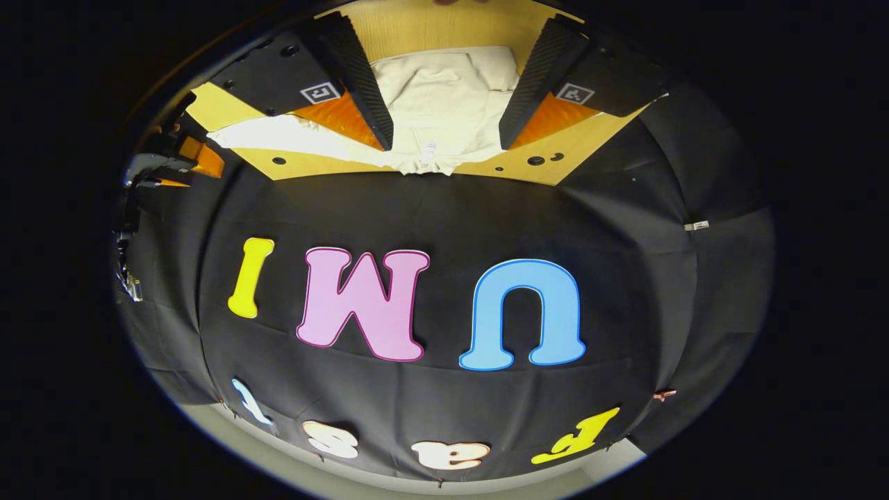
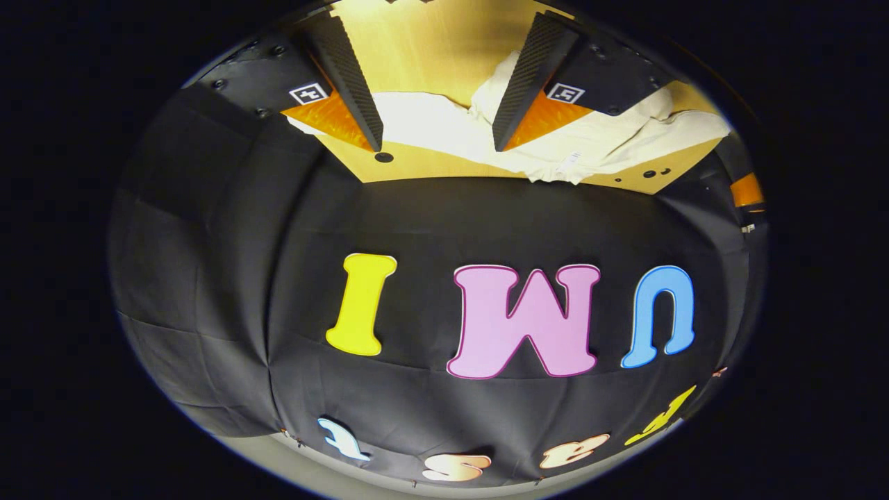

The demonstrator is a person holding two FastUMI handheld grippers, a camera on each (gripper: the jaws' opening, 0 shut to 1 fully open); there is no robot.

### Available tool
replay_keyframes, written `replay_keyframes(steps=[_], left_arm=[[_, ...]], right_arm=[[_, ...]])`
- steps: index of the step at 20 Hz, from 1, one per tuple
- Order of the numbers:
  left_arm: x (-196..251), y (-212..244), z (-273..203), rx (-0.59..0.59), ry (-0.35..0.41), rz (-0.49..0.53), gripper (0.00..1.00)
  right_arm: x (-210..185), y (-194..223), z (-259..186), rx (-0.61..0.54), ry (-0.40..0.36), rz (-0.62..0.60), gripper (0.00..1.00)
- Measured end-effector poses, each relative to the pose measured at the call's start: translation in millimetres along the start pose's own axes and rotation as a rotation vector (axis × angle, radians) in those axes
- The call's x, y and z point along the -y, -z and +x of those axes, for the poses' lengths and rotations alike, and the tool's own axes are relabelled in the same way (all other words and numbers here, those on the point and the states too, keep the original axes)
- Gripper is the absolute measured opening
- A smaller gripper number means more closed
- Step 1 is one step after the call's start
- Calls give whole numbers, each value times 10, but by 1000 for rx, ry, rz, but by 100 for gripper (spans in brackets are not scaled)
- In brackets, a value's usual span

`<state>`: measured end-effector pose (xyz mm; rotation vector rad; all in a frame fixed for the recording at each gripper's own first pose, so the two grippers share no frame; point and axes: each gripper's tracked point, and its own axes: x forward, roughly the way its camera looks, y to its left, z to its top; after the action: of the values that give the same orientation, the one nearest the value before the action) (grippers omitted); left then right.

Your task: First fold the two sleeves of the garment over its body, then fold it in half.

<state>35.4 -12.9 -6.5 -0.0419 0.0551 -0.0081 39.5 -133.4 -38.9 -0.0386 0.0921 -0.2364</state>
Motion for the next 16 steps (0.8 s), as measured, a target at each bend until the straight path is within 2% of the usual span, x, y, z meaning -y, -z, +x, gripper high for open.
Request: replay_keyframes(steps=[2, 6, 11, 16], left_arm=[[10, 17, 23, -3, -6, 8, 96], [53, 54, 41, -13, -29, 17, 96], [212, 179, 44, -46, -43, 19, 96], [464, 369, 93, -99, -25, 10, 96]], right_arm=[[179, 94, 140, -29, 25, 4, 98], [687, 290, 403, -75, 135, -2, 98], [1236, 605, 752, -153, 196, 45, 98], [1888, 1100, 1064, -263, 337, 63, 98]])
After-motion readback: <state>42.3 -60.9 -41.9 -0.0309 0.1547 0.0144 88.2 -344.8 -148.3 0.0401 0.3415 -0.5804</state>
